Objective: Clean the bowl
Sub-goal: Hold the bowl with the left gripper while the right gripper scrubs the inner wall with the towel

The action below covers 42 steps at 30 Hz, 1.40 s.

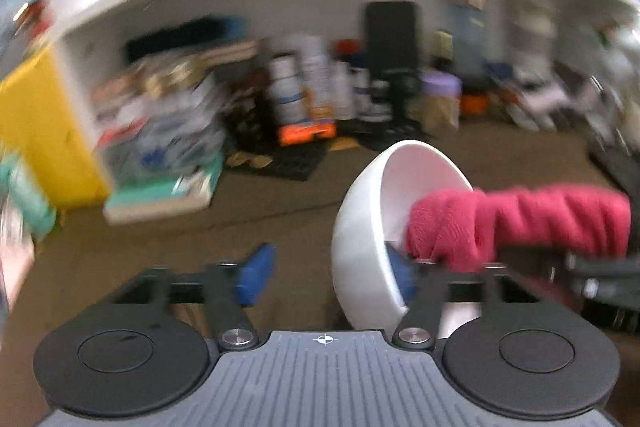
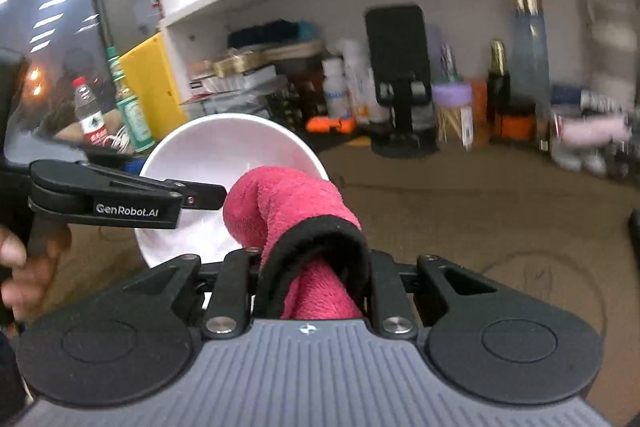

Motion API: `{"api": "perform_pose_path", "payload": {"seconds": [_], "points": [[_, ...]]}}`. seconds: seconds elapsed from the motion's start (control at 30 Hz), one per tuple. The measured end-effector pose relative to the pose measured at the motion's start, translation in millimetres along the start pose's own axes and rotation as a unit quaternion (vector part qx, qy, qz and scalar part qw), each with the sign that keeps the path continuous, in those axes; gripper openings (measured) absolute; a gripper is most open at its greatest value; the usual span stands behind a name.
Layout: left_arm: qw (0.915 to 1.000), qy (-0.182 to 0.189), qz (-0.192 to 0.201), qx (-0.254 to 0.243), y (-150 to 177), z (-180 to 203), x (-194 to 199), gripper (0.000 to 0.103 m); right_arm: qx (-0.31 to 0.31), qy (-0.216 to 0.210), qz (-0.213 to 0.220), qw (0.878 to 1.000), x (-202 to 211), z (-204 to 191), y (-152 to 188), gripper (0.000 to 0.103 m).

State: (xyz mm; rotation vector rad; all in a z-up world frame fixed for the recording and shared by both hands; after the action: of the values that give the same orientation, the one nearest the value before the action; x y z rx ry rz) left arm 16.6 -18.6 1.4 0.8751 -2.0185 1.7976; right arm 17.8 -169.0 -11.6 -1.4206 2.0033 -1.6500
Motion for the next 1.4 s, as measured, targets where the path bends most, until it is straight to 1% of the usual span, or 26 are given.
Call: {"api": "perform_pose_path", "payload": {"seconds": [0.1, 0.2, 0.23, 0.27, 0.3, 0.33, 0.37, 0.4, 0.47, 0.53, 0.6, 0.67, 0.77, 0.83, 0.9, 0.97, 1.03, 1.07, 1.1, 1.13, 1.2, 1.27, 1.3, 1.33, 1.37, 1.4], "points": [[0.9988, 0.0, -0.024, 0.042, 13.7, 3.6, -3.6, 0.085, -0.017, -0.003, 0.0, 1.0, 1.3, 3.9, 4.3, 0.021], [0.9946, 0.015, -0.056, 0.087, 30.1, 5.7, -12.5, 0.083, -0.02, -0.004, -0.001, 1.0, 0.3, 4.9, 4.6, 0.021], [0.9952, 0.014, -0.051, 0.082, 33.4, 8.2, -13.8, 0.074, -0.018, -0.004, 0.001, 1.0, 0.7, 3.8, 4.3, 0.021], [0.9975, 0.005, -0.034, 0.062, 35.5, 12.6, -13.3, 0.063, -0.016, -0.004, 0.002, 1.0, 1.3, 2.2, 4.2, 0.021], [0.9986, 0.005, -0.023, 0.047, 35.9, 15.8, -12.2, 0.052, -0.014, -0.005, 0.003, 1.0, 1.3, 1.3, 3.6, 0.02], [0.999, 0.015, -0.02, 0.038, 34.7, 17.7, -10.6, 0.039, -0.005, -0.002, 0.001, 1.0, 1.7, -1.3, 3.3, 0.02], [0.9994, 0.02, -0.016, 0.024, 32.9, 18.6, -9.3, 0.035, 0.005, 0.002, -0.001, 1.0, 2.3, -4.5, 3.3, 0.021], [0.9997, 0.02, -0.012, 0.008, 31.6, 19.0, -8.1, 0.035, 0.012, 0.006, -0.004, 1.0, 3.0, -6.5, 3.1, 0.021], [0.999, 0.014, 0.007, -0.041, 30.5, 21.1, -2.0, 0.032, 0.029, 0.016, -0.013, 0.999, 6.7, -12.0, 6.1, 0.021], [0.9965, 0.005, 0.02, -0.081, 32.1, 23.9, 4.4, 0.032, 0.044, 0.03, -0.017, 0.998, 10.1, -15.1, 8.2, 0.021], [0.9933, 0.013, 0.022, -0.113, 33.8, 26.4, 10.8, 0.031, 0.061, 0.051, -0.013, 0.997, 12.4, -17.8, 7.3, 0.021], [0.9893, 0.027, 0.022, -0.141, 34.8, 28.6, 19.2, 0.029, 0.102, 0.083, 0.006, 0.991, 14.1, -25.6, -0.6, 0.021], [0.9851, 0.031, 0.015, -0.169, 37.7, 31.9, 26.1, 0.031, 0.137, 0.088, 0.022, 0.986, 9.8, -39.6, -13.9, 0.021], [0.9851, 0.036, 0.01, -0.168, 39.1, 29.2, 25.1, 0.032, 0.165, 0.079, 0.033, 0.983, 6.4, -52.2, -19.9, 0.021], [0.9849, 0.042, 0.006, -0.168, 40.4, 26.1, 24.3, 0.032, 0.189, 0.045, 0.043, 0.98, 5.6, -65.7, -23.5, 0.021], [0.9835, 0.046, 0.005, -0.175, 40.3, 22.8, 24.1, 0.032, 0.223, 0.004, 0.035, 0.974, 3.5, -81.5, -23.4, 0.021], [0.983, 0.046, 0.004, -0.178, 38.0, 17.9, 21.9, 0.032, 0.234, -0.043, 0.023, 0.971, 6.6, -89.5, -20.2, 0.021], [0.9828, 0.046, 0.003, -0.179, 36.7, 15.5, 20.8, 0.031, 0.231, -0.066, 0.015, 0.971, 10.2, -91.1, -17.5, 0.02], [0.9825, 0.047, 0.002, -0.18, 34.7, 12.7, 18.7, 0.032, 0.226, -0.077, 0.013, 0.971, 15.1, -90.2, -15.1, 0.02], [0.9822, 0.048, -0.001, -0.181, 31.9, 9.5, 15.7, 0.032, 0.212, -0.074, 0.013, 0.974, 19.0, -85.4, -13.8, 0.02], [0.9813, 0.05, -0.006, -0.186, 26.5, 4.7, 10.6, 0.032, 0.182, -0.063, 0.013, 0.981, 24.5, -74.4, -12.2, 0.02], [0.9793, 0.053, -0.006, -0.195, 22.0, 4.6, 8.2, 0.031, 0.127, -0.027, 0.012, 0.991, 21.9, -47.8, -8.9, 0.02], [0.9789, 0.054, -0.005, -0.197, 19.6, 4.9, 7.3, 0.031, 0.11, -0.015, 0.011, 0.994, 20.0, -39.1, -7.5, 0.021], [0.9791, 0.054, -0.005, -0.196, 17.2, 5.6, 6.9, 0.033, 0.076, -0.008, 0.007, 0.997, 15.1, -25.2, -5.1, 0.021], [0.9806, 0.054, -0.004, -0.188, 14.5, 6.2, 7.0, 0.038, 0.042, -0.009, 0.006, 0.999, 10.8, -13.4, -3.4, 0.021], [0.9833, 0.054, -0.002, -0.174, 11.6, 6.7, 7.5, 0.04, 0.019, -0.011, 0.006, 1.0, 8.2, -7.1, -2.8, 0.021]]}}
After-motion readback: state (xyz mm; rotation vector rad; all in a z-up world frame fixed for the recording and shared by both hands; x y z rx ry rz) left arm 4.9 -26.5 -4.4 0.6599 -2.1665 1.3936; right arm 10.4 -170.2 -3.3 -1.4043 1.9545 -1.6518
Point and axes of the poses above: each gripper's, at about its wrist camera, not at the fingertips, and x roughly against the way its jaws point, z to its right, y to its underside, the point moved 6 cm from there along -x, roughly the way its jaws point, and after that the axes turned 11 degrees about -y, right-handed, at the moved point
